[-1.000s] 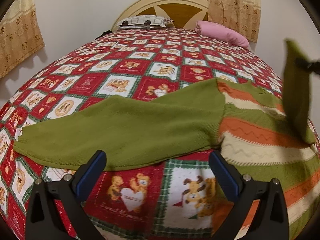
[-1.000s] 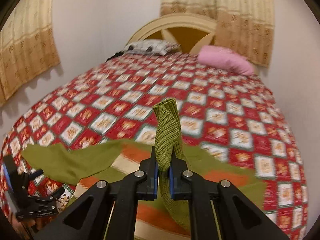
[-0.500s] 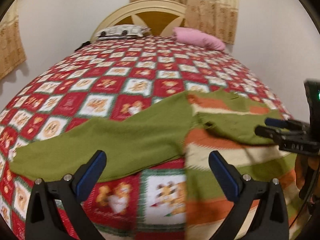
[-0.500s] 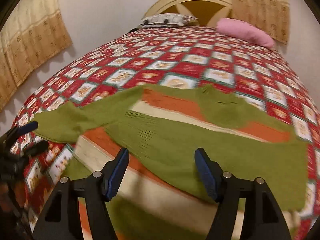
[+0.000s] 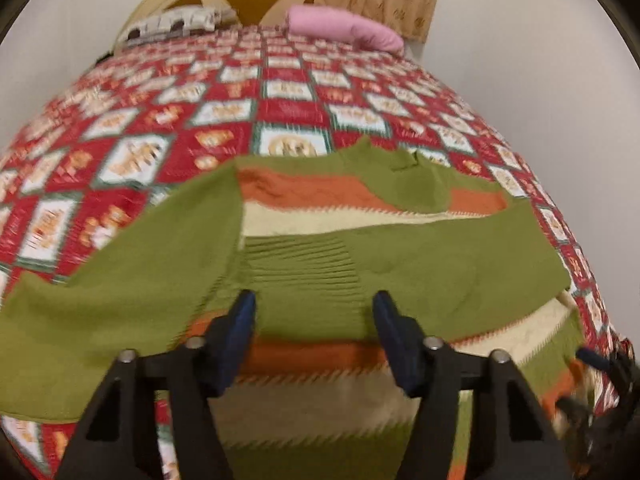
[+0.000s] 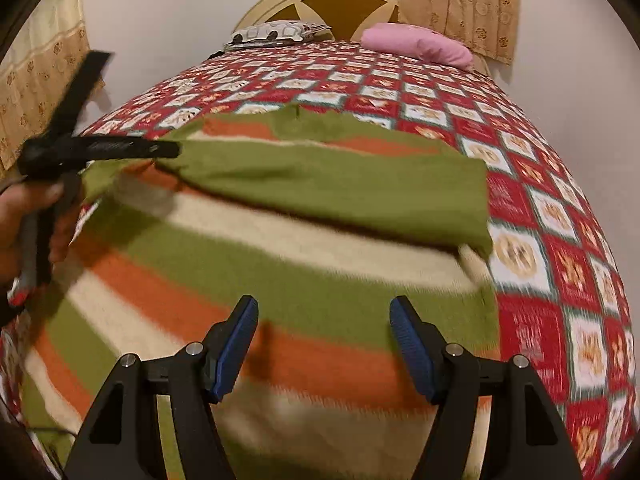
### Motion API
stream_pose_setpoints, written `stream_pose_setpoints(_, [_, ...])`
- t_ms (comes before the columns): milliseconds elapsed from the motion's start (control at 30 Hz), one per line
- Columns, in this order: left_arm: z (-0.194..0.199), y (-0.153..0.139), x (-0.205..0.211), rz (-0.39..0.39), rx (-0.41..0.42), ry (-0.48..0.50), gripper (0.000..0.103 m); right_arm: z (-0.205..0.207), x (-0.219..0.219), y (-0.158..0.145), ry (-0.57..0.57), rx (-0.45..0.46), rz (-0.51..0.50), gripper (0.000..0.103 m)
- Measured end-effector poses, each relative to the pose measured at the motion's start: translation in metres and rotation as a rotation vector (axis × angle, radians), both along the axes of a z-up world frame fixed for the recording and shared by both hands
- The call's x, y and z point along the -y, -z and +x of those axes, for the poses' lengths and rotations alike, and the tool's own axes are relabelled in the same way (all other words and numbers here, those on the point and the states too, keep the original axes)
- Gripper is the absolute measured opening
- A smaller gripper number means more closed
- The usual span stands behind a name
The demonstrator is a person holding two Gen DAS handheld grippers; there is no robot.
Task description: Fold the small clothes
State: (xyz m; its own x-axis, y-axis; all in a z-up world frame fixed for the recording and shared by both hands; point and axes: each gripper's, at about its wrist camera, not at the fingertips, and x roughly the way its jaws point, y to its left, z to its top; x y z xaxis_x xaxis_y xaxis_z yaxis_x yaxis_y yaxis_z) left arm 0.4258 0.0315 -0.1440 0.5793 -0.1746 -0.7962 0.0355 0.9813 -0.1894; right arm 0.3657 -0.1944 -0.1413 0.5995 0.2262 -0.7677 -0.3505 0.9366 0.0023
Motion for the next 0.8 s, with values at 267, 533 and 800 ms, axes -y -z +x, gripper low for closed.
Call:
stream_pose_setpoints(267, [-0.024, -0.023, -0.005, -0.014, 0.139, -0.032, 0.004, -0.020, 0.021, 0.019, 0.013, 0.011, 0.028, 0.070])
stream_pose_setpoints(533, [-0.030, -0.014, -0.023, 0.009, 0.127, -0.067, 0.004, -0.019, 0.021, 0.018, 0.007, 0.002, 0.032, 0.071])
stream_pose_setpoints(800, [-0.030, 0.002, -0.015, 0.040, 0.115, -0.058, 0.005, 0.025, 0.028, -0.009, 0.110, 0.049, -0.079, 0.071])
